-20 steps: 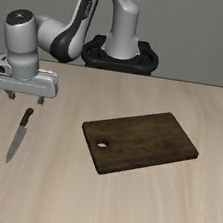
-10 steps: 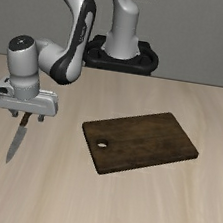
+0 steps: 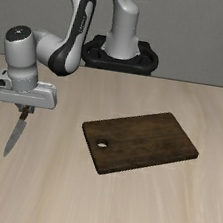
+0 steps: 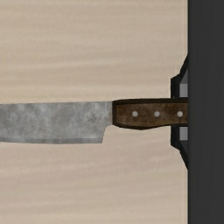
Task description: Pick up the knife and place it on the cutting board
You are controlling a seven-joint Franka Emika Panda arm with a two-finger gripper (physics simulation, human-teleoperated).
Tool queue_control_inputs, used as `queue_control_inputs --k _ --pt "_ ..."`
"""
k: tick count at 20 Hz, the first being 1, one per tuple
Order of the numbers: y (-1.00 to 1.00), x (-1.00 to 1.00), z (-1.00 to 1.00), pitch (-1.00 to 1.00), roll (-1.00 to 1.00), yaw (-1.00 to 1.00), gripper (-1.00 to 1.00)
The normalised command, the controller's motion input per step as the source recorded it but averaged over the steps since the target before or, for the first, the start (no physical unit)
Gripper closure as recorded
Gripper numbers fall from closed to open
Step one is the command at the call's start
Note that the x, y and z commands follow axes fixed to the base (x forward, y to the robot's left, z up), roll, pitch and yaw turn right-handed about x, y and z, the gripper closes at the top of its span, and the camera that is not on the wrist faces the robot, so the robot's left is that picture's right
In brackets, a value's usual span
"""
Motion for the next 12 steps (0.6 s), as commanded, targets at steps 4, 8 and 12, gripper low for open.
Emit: queue_control_inputs --k 4,8,12 --pt "0.00 0.00 1.00 0.00 0.00 0.00 1.00" --pt "0.50 0.00 0.50 0.00 0.00 0.00 1.00" --pt "1.00 0.00 0.00 0.00 0.00 0.00 1.00"
